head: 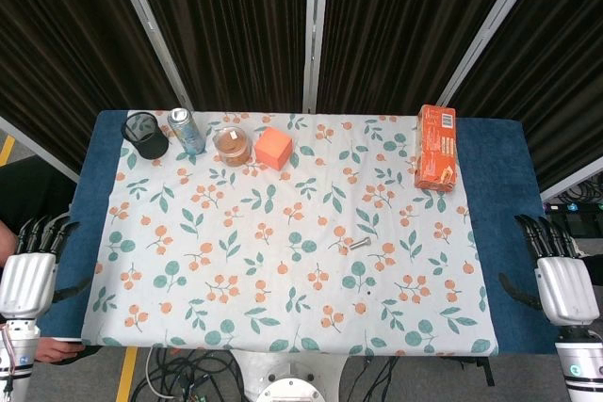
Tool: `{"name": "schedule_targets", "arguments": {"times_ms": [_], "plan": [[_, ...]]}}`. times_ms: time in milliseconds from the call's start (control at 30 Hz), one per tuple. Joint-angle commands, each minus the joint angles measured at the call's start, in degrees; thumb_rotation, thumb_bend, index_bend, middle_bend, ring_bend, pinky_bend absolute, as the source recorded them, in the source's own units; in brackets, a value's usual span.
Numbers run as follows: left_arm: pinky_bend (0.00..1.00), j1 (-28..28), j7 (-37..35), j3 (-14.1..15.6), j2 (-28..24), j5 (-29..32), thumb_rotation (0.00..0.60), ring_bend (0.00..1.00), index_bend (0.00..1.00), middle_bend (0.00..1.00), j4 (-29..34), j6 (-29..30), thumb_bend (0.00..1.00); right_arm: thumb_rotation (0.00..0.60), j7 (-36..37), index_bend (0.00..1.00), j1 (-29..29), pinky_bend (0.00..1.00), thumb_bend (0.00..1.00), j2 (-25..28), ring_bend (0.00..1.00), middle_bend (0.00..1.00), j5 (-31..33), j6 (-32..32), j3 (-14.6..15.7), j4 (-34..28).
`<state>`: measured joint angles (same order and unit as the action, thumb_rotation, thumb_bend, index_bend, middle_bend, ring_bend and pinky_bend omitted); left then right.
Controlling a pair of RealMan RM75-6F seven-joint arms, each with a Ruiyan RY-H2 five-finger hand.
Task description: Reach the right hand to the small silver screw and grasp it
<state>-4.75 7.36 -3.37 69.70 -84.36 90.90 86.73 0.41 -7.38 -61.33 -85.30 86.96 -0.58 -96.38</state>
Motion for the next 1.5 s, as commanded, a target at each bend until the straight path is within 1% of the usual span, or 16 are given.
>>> {"name": "schedule_targets", "arguments": {"times_ms": [33,300,367,433,467,533,600,633,700,767,833,967,1167,1267,1367,1500], "plan": [[0.00,0.3,-0.1,0.1,0.6,0.0,0.600,0.04,0.17,0.12,-0.4,0.6,0.00,0.553,-0.1,0.03,-0.1,0.00,0.19,0.2,0.00,0.10,-0.3,-0.5,-0.2,-0.3],[0.00,0.2,0.3,-0.4,1.0,-0.1,0.600,0.04,0.17,0.12,-0.5,1.1,0.00,0.552,0.2,0.04,-0.4,0.00,0.20,0.6,0.00,0.10,-2.2,-1.2,-0.6,-0.7],[0.00,0.2,0.3,-0.4,1.0,-0.1,0.600,0.04,0.17,0.12,-0.4,1.0,0.00,0.556,2.1,0.05,-1.5,0.00,0.21,0.7,0.00,0.11,-4.1,-2.6,-0.4,-0.8],[0.00,0.0,0.4,-0.4,0.9,-0.2,0.600,0.04,0.17,0.12,-0.4,0.8,0.00,0.568,4.1,0.09,-3.3,0.01,0.24,1.0,0.00,0.12,-6.2,-4.9,-0.2,-0.7],[0.00,-0.1,0.4,-0.5,0.9,-0.3,0.600,0.04,0.17,0.12,-0.4,0.8,0.00,0.575,4.8,0.11,-5.0,0.01,0.26,1.2,0.00,0.13,-7.4,-7.0,-0.2,-0.6],[0.00,-0.2,0.3,-0.6,0.9,-0.4,0.600,0.04,0.17,0.12,-0.4,0.8,0.00,0.595,4.1,0.18,-8.1,0.01,0.32,1.1,0.00,0.13,-8.4,-11.1,-0.7,-0.6],[0.00,-0.2,0.2,-0.6,0.8,-0.5,0.600,0.04,0.17,0.12,-0.3,0.9,0.00,0.600,2.4,0.26,-12.1,0.01,0.34,0.2,0.00,0.14,-8.6,-16.7,-1.7,-0.6],[0.00,-0.1,0.1,-0.6,0.8,-0.5,0.600,0.04,0.17,0.12,-0.3,1.0,0.00,0.600,1.2,0.28,-14.4,0.01,0.34,-0.7,0.00,0.14,-8.0,-20.1,-2.4,-0.4],[0.00,0.0,0.0,-0.5,0.7,-0.4,0.600,0.04,0.17,0.12,-0.3,1.1,0.00,0.600,-1.2,0.31,-17.8,0.01,0.33,-2.4,0.00,0.14,-6.8,-24.9,-3.5,0.3],[0.00,0.2,-0.3,-0.4,0.6,-0.2,0.600,0.04,0.17,0.12,-0.3,1.1,0.00,0.600,-4.2,0.33,-21.1,0.01,0.29,-5.3,0.00,0.14,-4.8,-29.3,-4.9,1.8],[0.00,0.4,-0.5,-0.3,0.6,0.0,0.600,0.04,0.17,0.12,-0.3,1.1,0.00,0.600,-6.7,0.36,-23.4,0.01,0.23,-8.3,0.00,0.15,-2.9,-32.3,-5.9,3.6],[0.00,1.1,-1.2,0.0,0.6,0.2,0.600,0.04,0.17,0.12,-0.5,1.5,0.00,0.600,-12.0,0.39,-27.7,0.01,0.20,-14.7,0.00,0.16,0.2,-37.0,-7.2,7.6],[0.00,0.9,-1.8,-0.1,0.4,0.6,0.600,0.04,0.17,0.12,-0.7,0.9,0.00,0.600,-19.7,0.43,-30.8,0.01,0.18,-21.3,0.00,0.17,2.9,-38.8,-7.4,12.0],[0.00,1.0,-2.0,-0.1,0.5,0.7,0.600,0.04,0.17,0.12,-0.9,1.0,0.00,0.600,-22.6,0.45,-31.5,0.01,0.18,-23.4,0.00,0.17,4.6,-39.1,-7.2,13.5],[0.00,1.1,-2.2,-0.1,0.8,0.8,0.600,0.04,0.17,0.12,-1.1,0.9,0.00,0.600,-24.5,0.46,-31.8,0.01,0.18,-25.3,0.00,0.18,5.8,-38.7,-6.9,15.1],[0.00,1.1,-2.4,-0.1,0.9,0.9,0.600,0.04,0.17,0.12,-1.4,0.7,0.00,0.600,-25.2,0.48,-32.0,0.01,0.18,-27.3,0.00,0.18,6.8,-38.4,-6.4,16.6]]}}
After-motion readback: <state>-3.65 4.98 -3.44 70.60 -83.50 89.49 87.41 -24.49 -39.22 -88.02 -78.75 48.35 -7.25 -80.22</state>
